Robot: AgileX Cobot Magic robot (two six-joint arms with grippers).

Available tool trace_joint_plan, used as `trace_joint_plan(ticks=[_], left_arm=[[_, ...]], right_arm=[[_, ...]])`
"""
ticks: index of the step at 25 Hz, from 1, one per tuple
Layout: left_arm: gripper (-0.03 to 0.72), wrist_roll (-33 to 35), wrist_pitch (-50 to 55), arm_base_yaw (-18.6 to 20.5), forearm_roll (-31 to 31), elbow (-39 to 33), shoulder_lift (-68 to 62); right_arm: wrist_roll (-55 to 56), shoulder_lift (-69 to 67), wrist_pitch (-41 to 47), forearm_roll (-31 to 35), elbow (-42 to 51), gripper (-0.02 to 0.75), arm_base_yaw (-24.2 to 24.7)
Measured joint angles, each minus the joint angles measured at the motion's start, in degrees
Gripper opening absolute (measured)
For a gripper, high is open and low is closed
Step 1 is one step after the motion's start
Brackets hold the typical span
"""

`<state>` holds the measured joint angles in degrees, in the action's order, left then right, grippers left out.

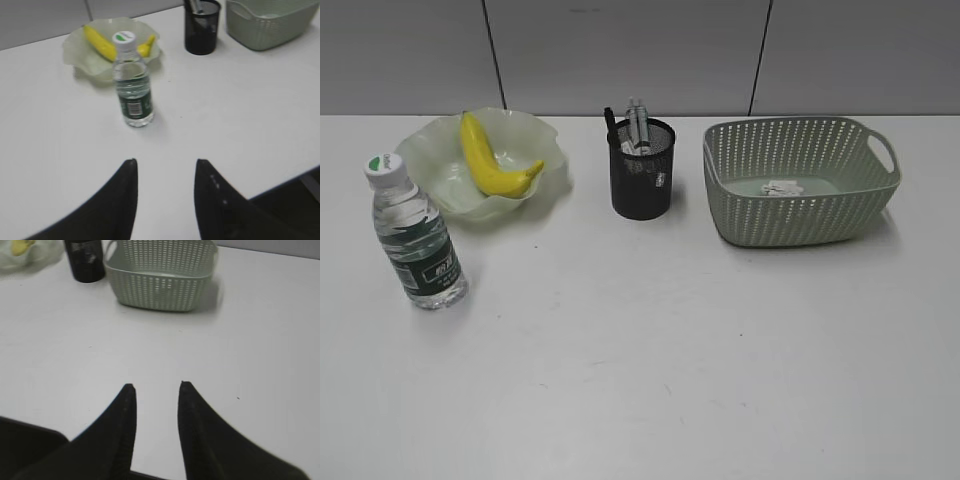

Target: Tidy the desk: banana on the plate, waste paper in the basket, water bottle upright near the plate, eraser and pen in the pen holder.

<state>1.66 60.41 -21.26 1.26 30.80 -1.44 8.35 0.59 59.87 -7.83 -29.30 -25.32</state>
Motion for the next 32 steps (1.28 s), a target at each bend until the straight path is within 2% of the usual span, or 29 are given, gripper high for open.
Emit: trace_joint_plan(ticks=[4,6,8,11,32], left_arm=[[0.265,0.00,0.00,11.25,0.00,0.00,0.00],[0.262,0.00,0.00,15.54,0.00,0.00,0.00],[0.261,0.00,0.00,17.90,0.00,0.00,0.00],[0.257,0.00,0.00,18.56,0.00,0.00,0.46],[0.237,0.00,0.06,18.61,0.03,0.00,1.81]], right_arm=[[0.00,0.00,0.00,0.00,0.00,0.241,12.92],[0.00,0.00,0.00,0.00,0.00,0.239,17.65],[0.00,0.00,0.00,0.00,0.00,0.239,20.93],[0.00,0.00,0.00,0.00,0.00,0.239,22.25],[0.00,0.00,0.00,0.05,0.00,0.239,22.36]])
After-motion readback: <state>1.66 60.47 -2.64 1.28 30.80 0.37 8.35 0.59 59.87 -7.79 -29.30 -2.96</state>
